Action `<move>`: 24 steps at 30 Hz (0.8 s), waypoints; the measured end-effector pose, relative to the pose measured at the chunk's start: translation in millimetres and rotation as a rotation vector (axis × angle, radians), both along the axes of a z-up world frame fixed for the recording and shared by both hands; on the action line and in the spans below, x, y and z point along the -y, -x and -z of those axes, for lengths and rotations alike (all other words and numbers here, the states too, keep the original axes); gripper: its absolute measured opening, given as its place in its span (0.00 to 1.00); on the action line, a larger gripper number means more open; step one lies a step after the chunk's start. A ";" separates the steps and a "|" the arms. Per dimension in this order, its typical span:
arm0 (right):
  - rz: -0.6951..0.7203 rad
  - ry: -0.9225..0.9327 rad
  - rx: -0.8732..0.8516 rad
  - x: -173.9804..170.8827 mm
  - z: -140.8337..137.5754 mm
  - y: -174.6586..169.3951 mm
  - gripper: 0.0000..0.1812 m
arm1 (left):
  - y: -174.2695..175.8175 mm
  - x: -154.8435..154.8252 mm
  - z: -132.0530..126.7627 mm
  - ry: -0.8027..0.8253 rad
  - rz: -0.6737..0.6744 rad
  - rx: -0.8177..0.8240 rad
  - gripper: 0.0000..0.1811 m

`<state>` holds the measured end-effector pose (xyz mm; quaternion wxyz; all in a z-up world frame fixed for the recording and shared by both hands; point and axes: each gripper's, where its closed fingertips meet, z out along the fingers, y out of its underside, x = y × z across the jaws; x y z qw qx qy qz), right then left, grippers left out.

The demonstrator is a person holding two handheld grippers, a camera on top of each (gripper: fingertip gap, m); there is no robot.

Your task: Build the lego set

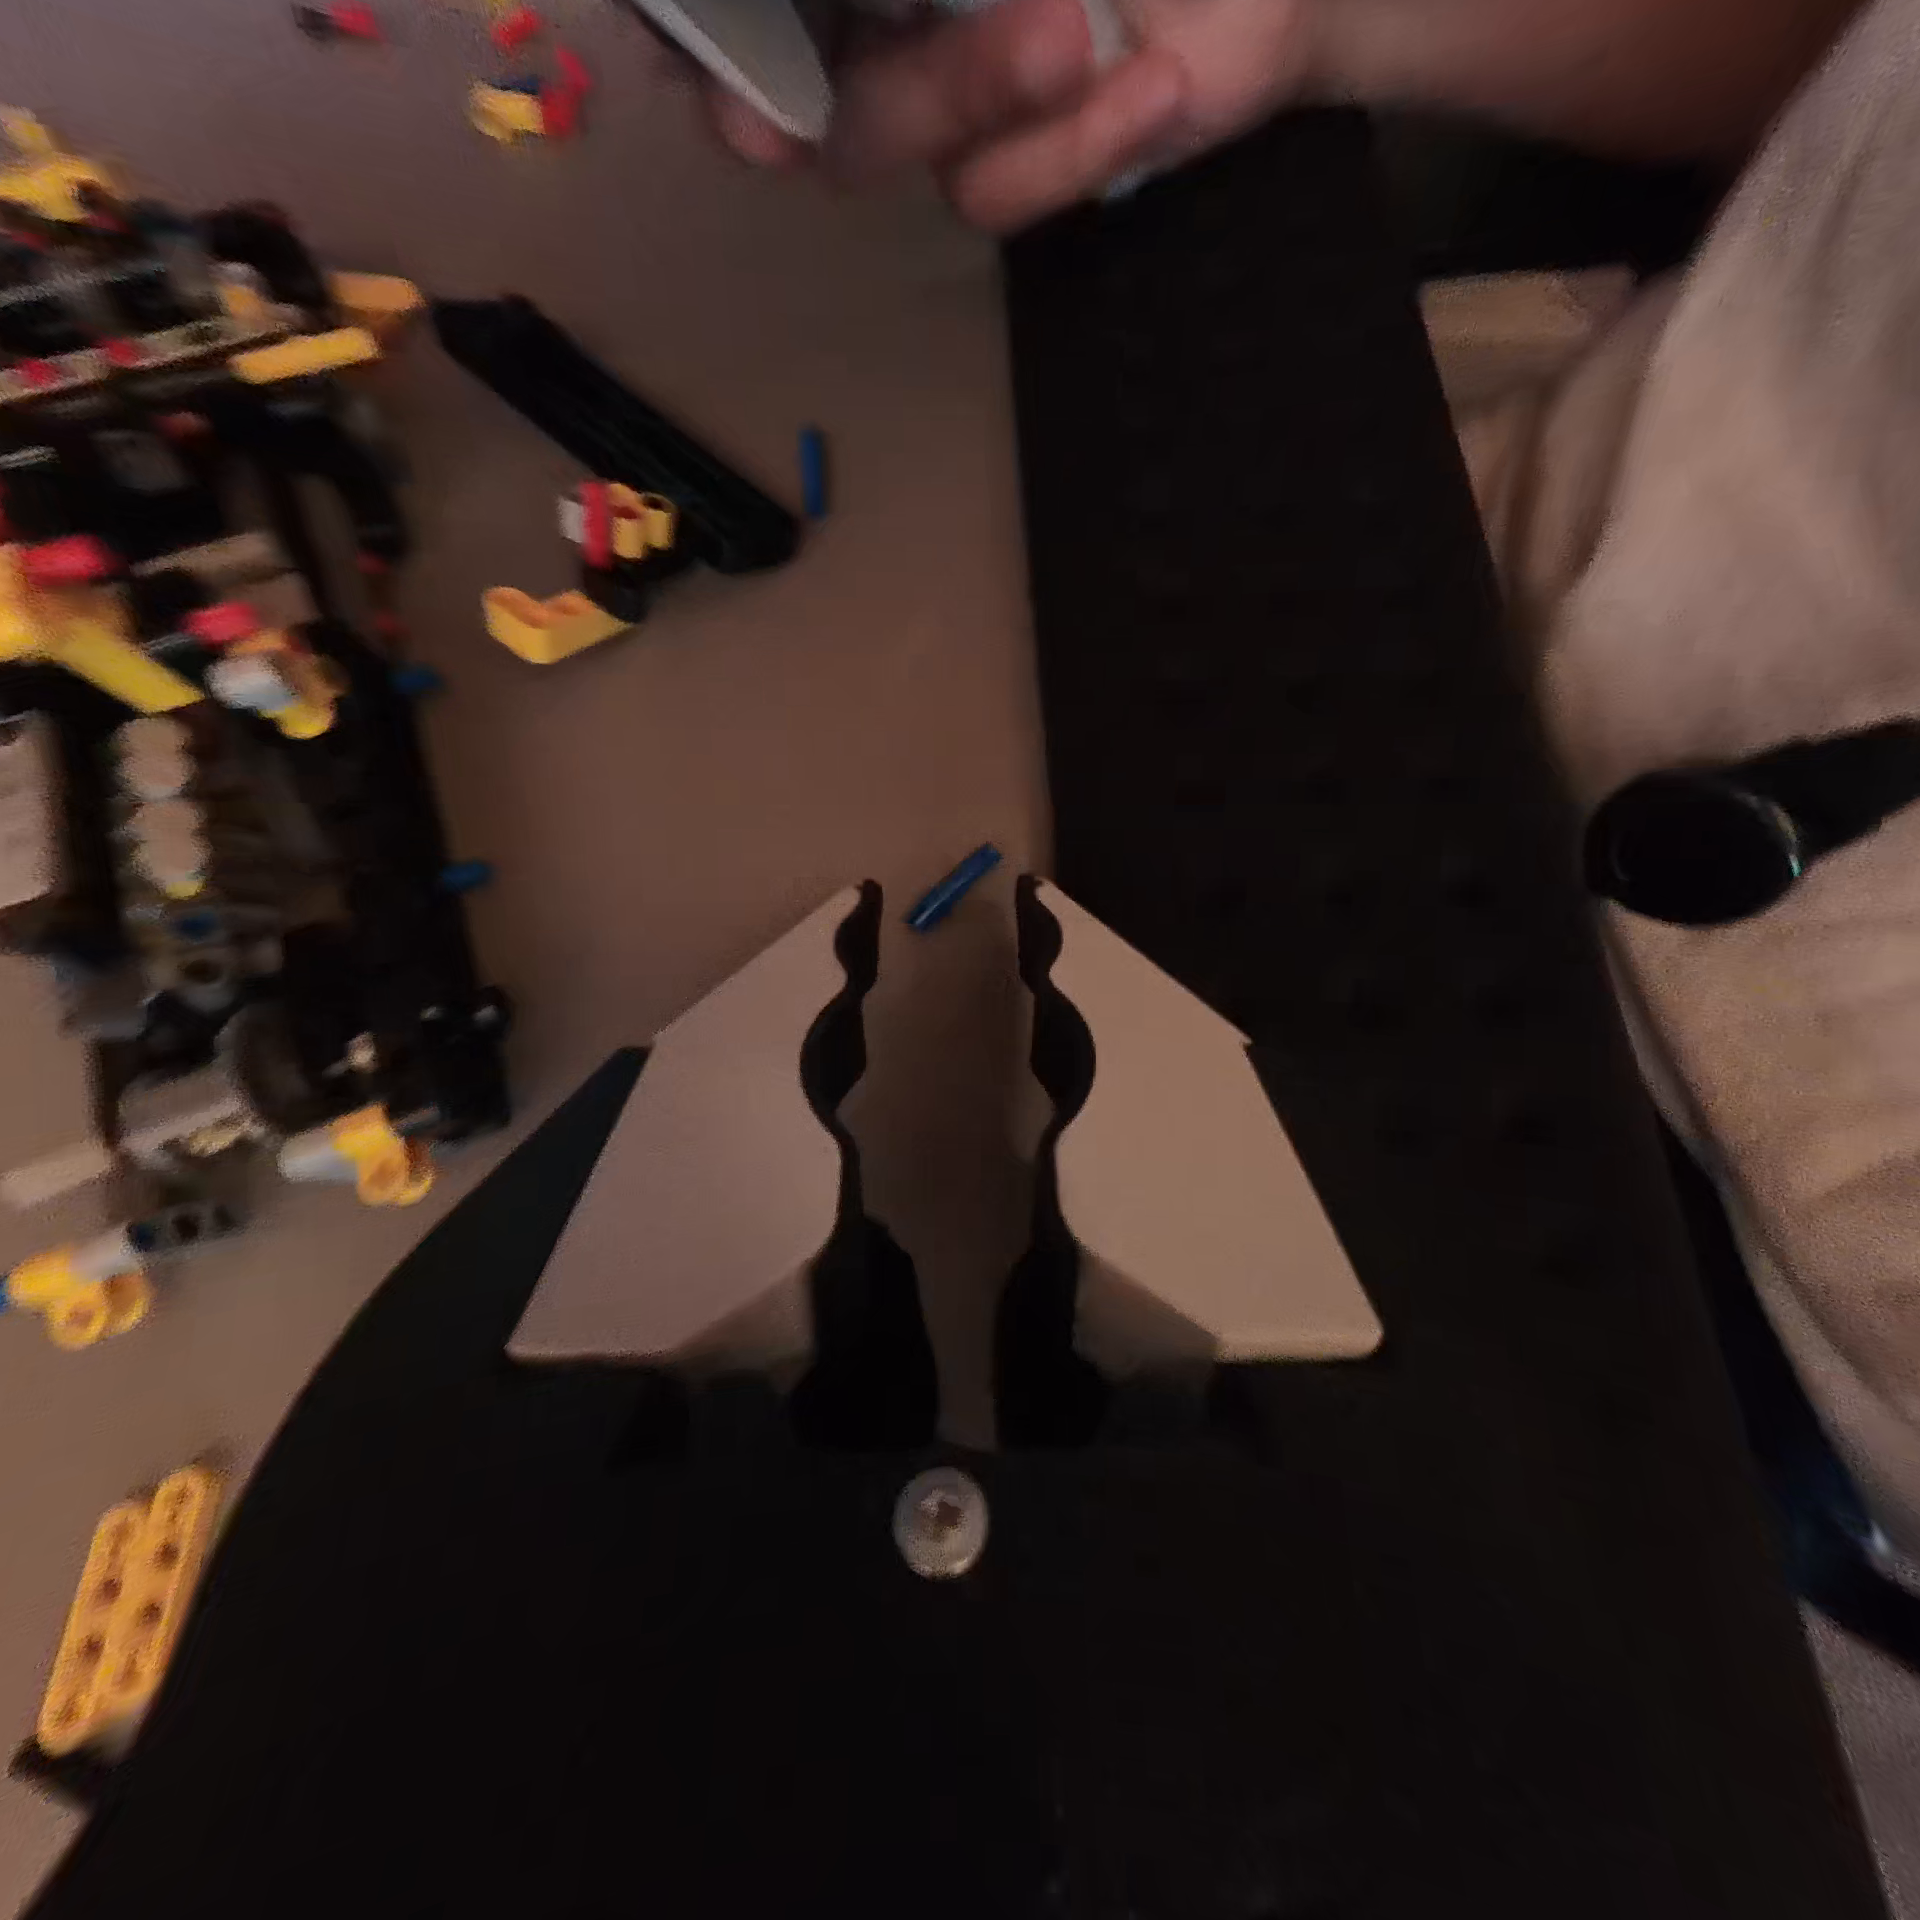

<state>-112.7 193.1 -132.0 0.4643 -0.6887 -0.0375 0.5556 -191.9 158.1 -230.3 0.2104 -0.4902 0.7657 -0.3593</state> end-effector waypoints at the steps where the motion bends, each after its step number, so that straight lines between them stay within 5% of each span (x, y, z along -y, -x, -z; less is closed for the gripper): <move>1: -0.002 -0.003 -0.016 1.0 -1.6 -1.0 0.00 | -0.2 2.2 4.0 -0.006 0.043 -0.019 0.15; 7: 0.001 -0.011 -0.057 2.4 -6.2 -5.2 0.00 | -5.7 4.3 10.3 -0.042 0.143 -0.038 0.03; 11: 0.025 -0.021 0.005 -1.0 -2.4 -3.8 0.01 | -27.5 -19.9 -10.1 -0.053 -0.063 0.067 0.03; 14: 0.116 -0.171 0.252 -6.3 -3.0 1.9 0.08 | -48.5 -46.3 -91.2 0.421 -0.382 0.378 0.03; 16: 0.195 -0.413 0.487 -9.3 -11.5 13.2 0.16 | -47.6 -59.1 -127.5 0.799 -0.477 0.496 0.02; 19: 0.352 -0.667 0.684 -6.2 -27.8 28.2 0.20 | -49.7 -59.9 -135.6 1.058 -0.502 0.510 0.02; 22: 0.579 -0.809 0.814 -1.6 -39.9 21.9 0.15 | -54.5 -55.8 -134.1 1.251 -0.505 0.478 0.02; 24: 0.505 -0.796 0.824 1.2 -32.0 33.1 0.16 | -58.6 -51.2 -129.2 1.321 -0.498 0.447 0.02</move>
